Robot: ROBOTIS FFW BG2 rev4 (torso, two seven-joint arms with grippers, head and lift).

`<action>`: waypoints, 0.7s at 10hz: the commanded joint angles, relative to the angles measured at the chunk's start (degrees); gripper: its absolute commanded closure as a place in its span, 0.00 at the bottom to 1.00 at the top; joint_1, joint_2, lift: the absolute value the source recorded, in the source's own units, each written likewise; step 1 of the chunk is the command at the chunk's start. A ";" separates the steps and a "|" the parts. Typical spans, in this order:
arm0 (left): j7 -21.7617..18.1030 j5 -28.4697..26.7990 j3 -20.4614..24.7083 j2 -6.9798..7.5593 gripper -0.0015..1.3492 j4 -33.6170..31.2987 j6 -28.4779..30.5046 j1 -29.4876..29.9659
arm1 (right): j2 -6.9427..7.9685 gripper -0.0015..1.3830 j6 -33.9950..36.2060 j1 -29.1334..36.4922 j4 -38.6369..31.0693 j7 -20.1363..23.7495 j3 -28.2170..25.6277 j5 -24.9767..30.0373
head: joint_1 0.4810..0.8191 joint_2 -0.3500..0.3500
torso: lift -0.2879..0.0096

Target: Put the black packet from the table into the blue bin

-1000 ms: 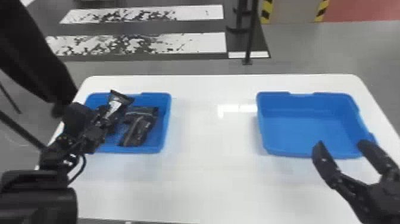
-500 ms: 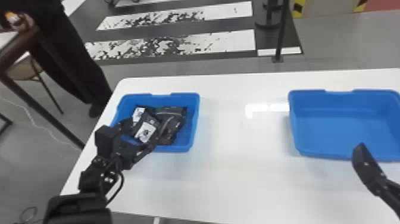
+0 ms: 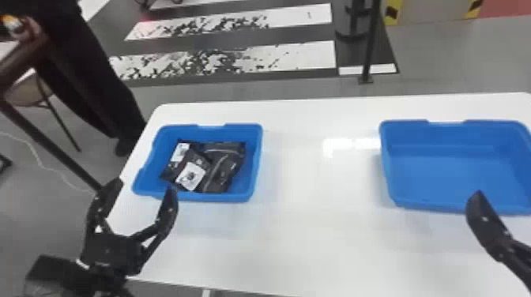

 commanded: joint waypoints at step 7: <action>5.71 9.08 -5.09 -0.15 0.13 -1.72 -9.64 8.37 | 0.00 0.10 0.00 0.21 -0.42 -0.04 0.16 1.25 | 0.63 0.82 | 0.60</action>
